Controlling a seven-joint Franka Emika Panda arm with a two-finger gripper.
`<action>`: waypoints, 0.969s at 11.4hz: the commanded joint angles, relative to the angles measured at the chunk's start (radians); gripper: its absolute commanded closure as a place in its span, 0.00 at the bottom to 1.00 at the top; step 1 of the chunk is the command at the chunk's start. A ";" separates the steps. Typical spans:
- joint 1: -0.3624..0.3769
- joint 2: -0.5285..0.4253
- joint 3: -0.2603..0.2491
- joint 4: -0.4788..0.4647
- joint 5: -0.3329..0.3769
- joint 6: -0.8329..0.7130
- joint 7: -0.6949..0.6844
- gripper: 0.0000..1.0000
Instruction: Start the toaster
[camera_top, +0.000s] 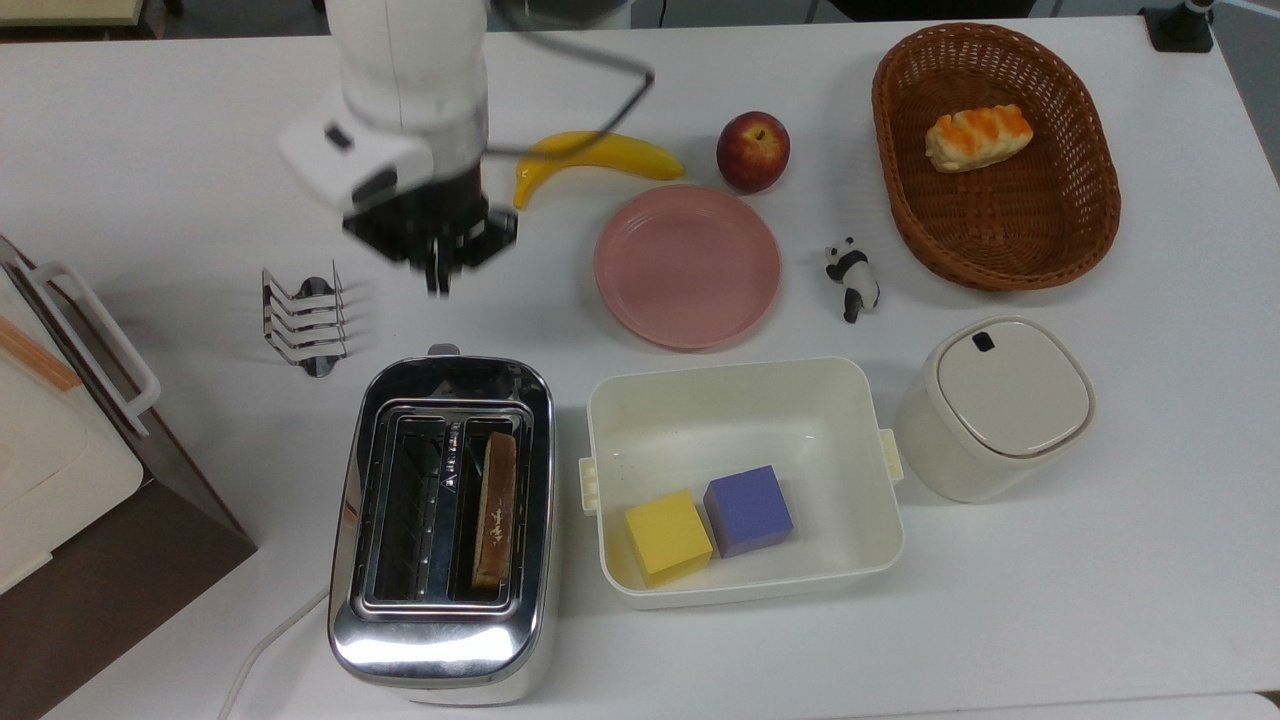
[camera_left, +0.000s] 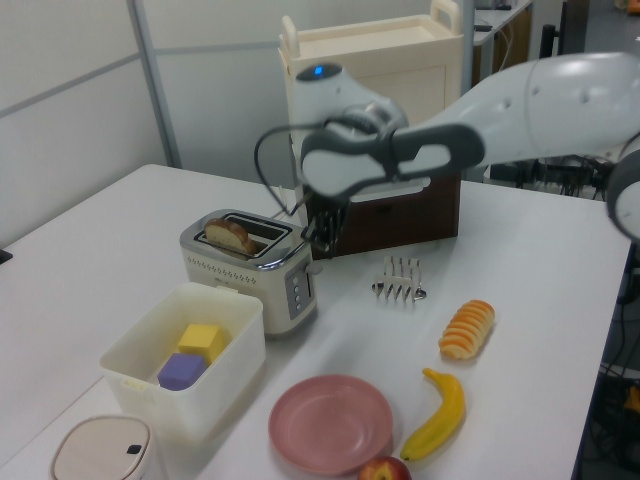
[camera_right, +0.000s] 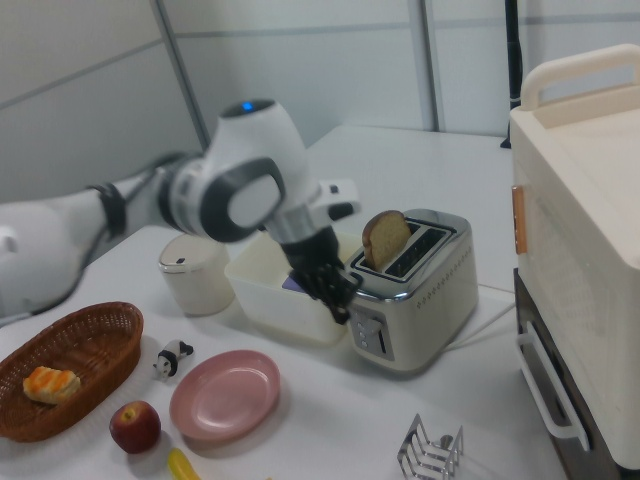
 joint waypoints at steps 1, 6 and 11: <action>0.015 -0.141 0.028 -0.047 -0.005 -0.195 -0.012 0.31; -0.009 -0.221 0.128 -0.055 -0.003 -0.315 0.002 0.00; -0.048 -0.219 0.128 -0.046 0.044 -0.315 0.003 0.00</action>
